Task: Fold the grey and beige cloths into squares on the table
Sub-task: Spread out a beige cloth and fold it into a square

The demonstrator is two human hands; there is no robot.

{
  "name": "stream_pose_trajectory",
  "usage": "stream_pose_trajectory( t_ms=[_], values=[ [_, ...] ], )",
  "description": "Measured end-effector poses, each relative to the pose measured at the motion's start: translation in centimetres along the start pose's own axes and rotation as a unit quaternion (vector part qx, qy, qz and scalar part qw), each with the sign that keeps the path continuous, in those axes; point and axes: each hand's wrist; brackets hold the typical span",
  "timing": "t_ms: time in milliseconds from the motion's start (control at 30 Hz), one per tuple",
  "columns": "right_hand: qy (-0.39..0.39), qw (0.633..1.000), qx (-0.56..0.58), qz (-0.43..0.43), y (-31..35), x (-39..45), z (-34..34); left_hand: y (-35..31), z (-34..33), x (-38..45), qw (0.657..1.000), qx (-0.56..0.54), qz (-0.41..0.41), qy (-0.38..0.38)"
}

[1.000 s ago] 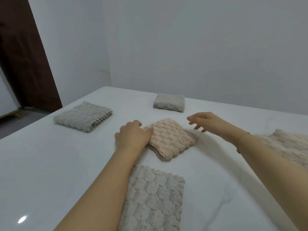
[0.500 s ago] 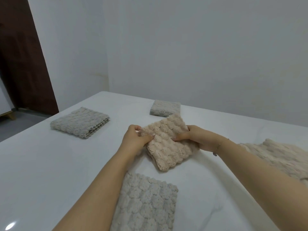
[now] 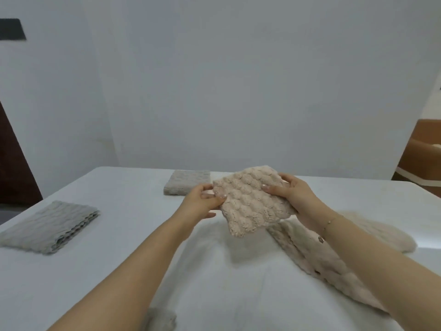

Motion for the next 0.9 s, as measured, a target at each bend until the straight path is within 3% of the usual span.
stream_pose_trajectory(
  t_ms=[100, 167, 267, 367, 500, 667, 900],
  values=[
    [-0.033, 0.999, 0.006, 0.007, 0.8, 0.5, 4.1, 0.6, -4.5, 1.7, 0.999, 0.047, -0.010, 0.015],
    [-0.063, 0.998, 0.019, 0.014, 1.3, 1.1, 6.5, 1.4, -7.4, 3.3, 0.988, 0.150, -0.035, -0.009],
    [-0.104, 0.994, 0.027, 0.020, 2.0, 2.7, 9.7, 3.0, -11.1, 5.4, 0.911, 0.402, -0.073, -0.061],
    [-0.115, 0.993, 0.030, 0.011, 2.0, 4.7, 12.5, 5.4, -13.6, 6.6, 0.859, 0.502, -0.083, -0.055],
    [-0.127, 0.989, 0.070, -0.013, 2.2, 7.6, 15.7, 6.0, -14.8, 8.2, 0.830, 0.554, -0.063, -0.024],
    [-0.130, 0.981, 0.139, -0.047, 2.0, 11.8, 18.9, 5.4, -15.1, 10.5, 0.833, 0.547, -0.078, -0.022],
    [-0.187, 0.968, -0.003, -0.169, -2.0, 16.3, 22.7, 5.7, -15.3, 12.0, 0.836, 0.544, -0.064, -0.032]
  ],
)
Point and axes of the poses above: each hand's wrist, its own x-axis towards the middle knuckle, its own z-axis out of the back of the hand, y = z × x, and after that the axes turned 10 degrees about x, right-handed
